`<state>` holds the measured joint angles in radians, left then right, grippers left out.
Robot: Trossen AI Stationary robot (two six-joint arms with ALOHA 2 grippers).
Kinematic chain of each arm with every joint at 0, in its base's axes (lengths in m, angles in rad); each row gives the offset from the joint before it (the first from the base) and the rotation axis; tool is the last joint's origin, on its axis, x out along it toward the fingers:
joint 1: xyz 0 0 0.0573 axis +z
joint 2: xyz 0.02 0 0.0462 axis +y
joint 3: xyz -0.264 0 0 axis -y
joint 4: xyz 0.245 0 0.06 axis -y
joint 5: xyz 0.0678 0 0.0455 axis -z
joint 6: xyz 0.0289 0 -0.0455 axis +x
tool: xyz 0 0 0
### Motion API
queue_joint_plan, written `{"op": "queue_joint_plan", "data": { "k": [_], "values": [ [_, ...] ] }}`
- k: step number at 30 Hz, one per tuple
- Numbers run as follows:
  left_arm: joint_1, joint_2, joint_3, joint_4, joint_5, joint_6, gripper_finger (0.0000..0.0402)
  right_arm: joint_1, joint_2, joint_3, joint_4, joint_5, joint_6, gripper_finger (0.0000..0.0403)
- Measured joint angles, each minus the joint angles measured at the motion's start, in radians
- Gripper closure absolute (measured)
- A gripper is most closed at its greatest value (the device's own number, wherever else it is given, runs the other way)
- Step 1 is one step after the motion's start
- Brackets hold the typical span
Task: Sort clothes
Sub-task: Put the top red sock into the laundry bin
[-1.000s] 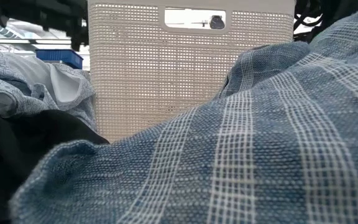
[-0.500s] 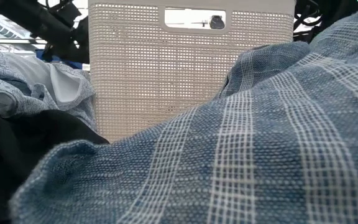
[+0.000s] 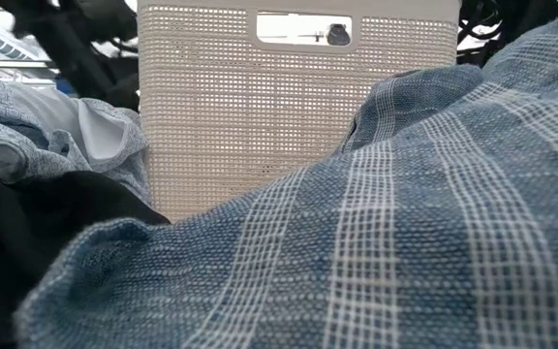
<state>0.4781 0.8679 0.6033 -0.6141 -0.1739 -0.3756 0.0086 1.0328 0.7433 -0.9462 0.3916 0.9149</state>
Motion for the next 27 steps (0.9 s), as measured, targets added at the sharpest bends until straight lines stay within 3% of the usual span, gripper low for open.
{"op": "queue_joint_plan", "data": {
  "k": [2,6,13,23,27],
  "values": [
    [0.015,0.06,0.019,-0.009,0.063,0.092,0.0214,0.0,0.0,0.0,0.004,-0.001,-0.007,0.0252],
    [0.048,0.198,0.079,-0.126,0.076,0.221,0.0214,0.0,0.0,0.0,0.007,-0.005,-0.01,0.0252],
    [0.089,0.367,0.1,-0.148,0.082,0.286,0.0214,0.0,0.0,0.0,0.007,-0.023,-0.017,0.0252],
    [0.1,0.426,0.1,-0.124,0.04,0.304,0.0218,0.0,0.0,0.0,0.007,-0.029,-0.037,0.0252],
    [0.1,0.426,0.1,-0.136,0.04,0.311,0.0269,0.0,0.0,0.0,0.007,-0.028,-0.041,0.0252]
  ]
}}
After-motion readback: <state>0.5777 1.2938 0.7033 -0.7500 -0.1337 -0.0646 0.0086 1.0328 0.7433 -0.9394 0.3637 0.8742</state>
